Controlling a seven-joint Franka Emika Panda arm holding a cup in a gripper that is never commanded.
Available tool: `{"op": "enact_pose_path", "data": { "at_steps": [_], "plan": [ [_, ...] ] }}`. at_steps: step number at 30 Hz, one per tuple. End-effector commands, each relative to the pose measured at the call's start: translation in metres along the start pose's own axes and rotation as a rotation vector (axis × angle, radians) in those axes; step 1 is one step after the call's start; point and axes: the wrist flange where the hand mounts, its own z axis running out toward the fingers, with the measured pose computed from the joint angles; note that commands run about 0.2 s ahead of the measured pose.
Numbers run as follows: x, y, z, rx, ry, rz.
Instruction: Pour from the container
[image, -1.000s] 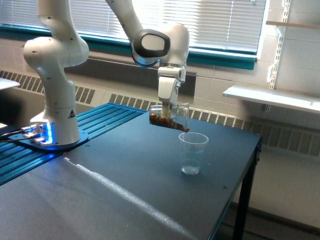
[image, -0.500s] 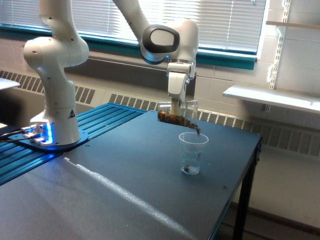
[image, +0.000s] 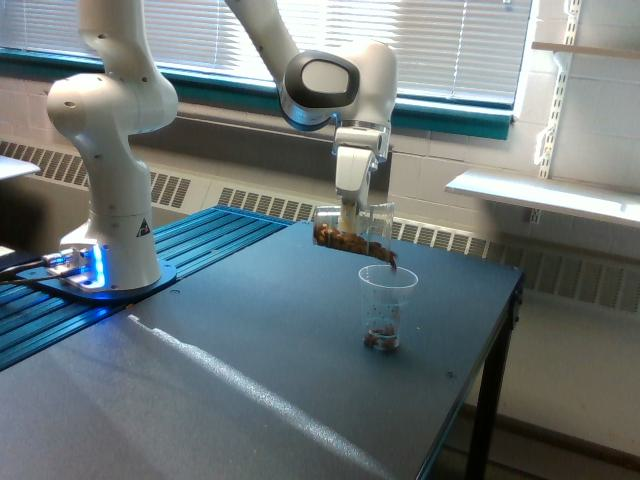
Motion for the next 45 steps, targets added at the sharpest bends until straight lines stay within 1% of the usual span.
{"op": "enact_pose_path", "data": {
  "at_steps": [1,13,20,21,22,23,25,35,45],
  "plan": [
    [-0.009,0.0,0.005,-0.024,-0.003,-0.036],
    [-0.031,-0.003,0.011,-0.033,0.003,-0.057],
    [-0.041,-0.003,0.012,-0.027,0.006,-0.052],
    [-0.036,-0.002,0.01,-0.025,0.009,-0.044],
    [-0.021,0.0,0.001,-0.028,0.004,-0.057],
    [-0.017,-0.001,-0.002,-0.03,0.004,-0.057],
    [-0.014,-0.003,-0.003,-0.033,0.009,-0.055],
    [-0.01,-0.009,-0.005,-0.039,0.015,-0.058],
    [-0.013,-0.012,-0.002,-0.065,0.015,-0.092]
  ]
}}
